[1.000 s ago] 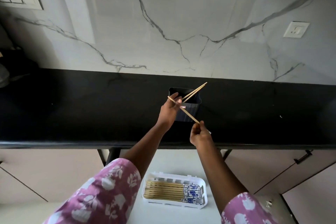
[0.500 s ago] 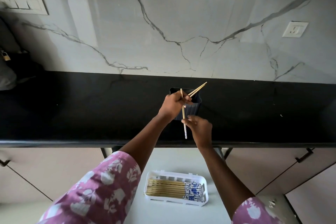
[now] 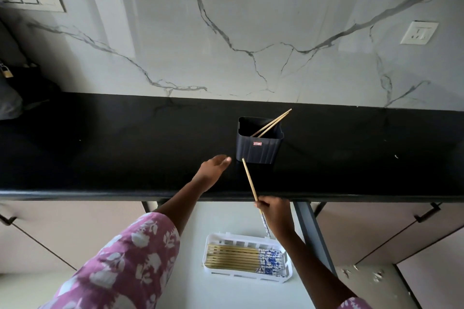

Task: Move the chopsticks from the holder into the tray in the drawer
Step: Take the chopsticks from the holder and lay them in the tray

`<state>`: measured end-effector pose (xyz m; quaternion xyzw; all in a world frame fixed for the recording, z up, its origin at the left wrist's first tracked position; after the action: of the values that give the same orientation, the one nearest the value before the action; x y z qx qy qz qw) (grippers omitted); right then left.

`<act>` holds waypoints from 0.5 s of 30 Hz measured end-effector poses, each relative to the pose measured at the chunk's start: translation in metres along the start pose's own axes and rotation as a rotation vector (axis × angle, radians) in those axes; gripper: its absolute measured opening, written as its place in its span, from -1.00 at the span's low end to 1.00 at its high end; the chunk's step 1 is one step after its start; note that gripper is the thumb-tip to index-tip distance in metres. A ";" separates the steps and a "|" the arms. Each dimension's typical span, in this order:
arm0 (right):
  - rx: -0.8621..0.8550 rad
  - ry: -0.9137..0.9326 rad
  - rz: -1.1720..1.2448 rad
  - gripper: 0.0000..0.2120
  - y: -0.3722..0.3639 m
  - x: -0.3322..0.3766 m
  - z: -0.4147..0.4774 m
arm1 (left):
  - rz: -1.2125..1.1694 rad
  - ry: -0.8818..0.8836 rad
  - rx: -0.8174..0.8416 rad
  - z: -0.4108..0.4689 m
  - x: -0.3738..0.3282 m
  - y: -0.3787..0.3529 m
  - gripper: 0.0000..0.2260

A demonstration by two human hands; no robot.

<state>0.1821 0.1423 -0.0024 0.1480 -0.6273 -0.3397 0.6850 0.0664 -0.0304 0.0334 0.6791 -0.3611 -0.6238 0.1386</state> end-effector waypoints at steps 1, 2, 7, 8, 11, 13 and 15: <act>0.013 -0.016 0.001 -0.88 -0.003 -0.005 -0.002 | 0.127 0.055 -0.002 0.006 0.013 0.001 -0.51; 0.036 -0.044 0.000 -0.89 -0.006 -0.010 -0.004 | 0.260 0.111 0.007 0.010 0.025 0.002 -0.47; 0.178 -0.125 -0.029 -0.88 -0.023 -0.034 -0.013 | 0.562 0.405 0.102 0.020 0.061 0.008 -0.30; 0.200 -0.133 -0.037 -0.88 -0.026 -0.037 -0.013 | 0.566 0.440 0.121 0.022 0.066 0.008 -0.27; 0.262 -0.165 -0.066 -0.85 -0.031 -0.045 -0.017 | 0.542 0.490 0.146 0.027 0.068 0.005 -0.19; 0.319 -0.175 -0.107 -0.82 -0.038 -0.052 -0.018 | 0.541 0.510 0.155 0.034 0.067 0.003 -0.16; 0.392 -0.179 -0.171 -0.85 -0.046 -0.061 -0.023 | 0.544 0.509 0.176 0.036 0.068 0.000 -0.13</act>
<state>0.1927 0.1437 -0.0815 0.3000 -0.7246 -0.2798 0.5537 0.0299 -0.0659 -0.0240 0.7010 -0.5343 -0.3421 0.3256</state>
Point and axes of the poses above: each hand's wrist, its own z-axis towards the middle knuckle, its own y-axis out of the back of the hand, x = y × z, the point moved 2 cm from there along z, towards the middle knuckle, and after that the axes turned 8 degrees about z, right-handed, at the moved point
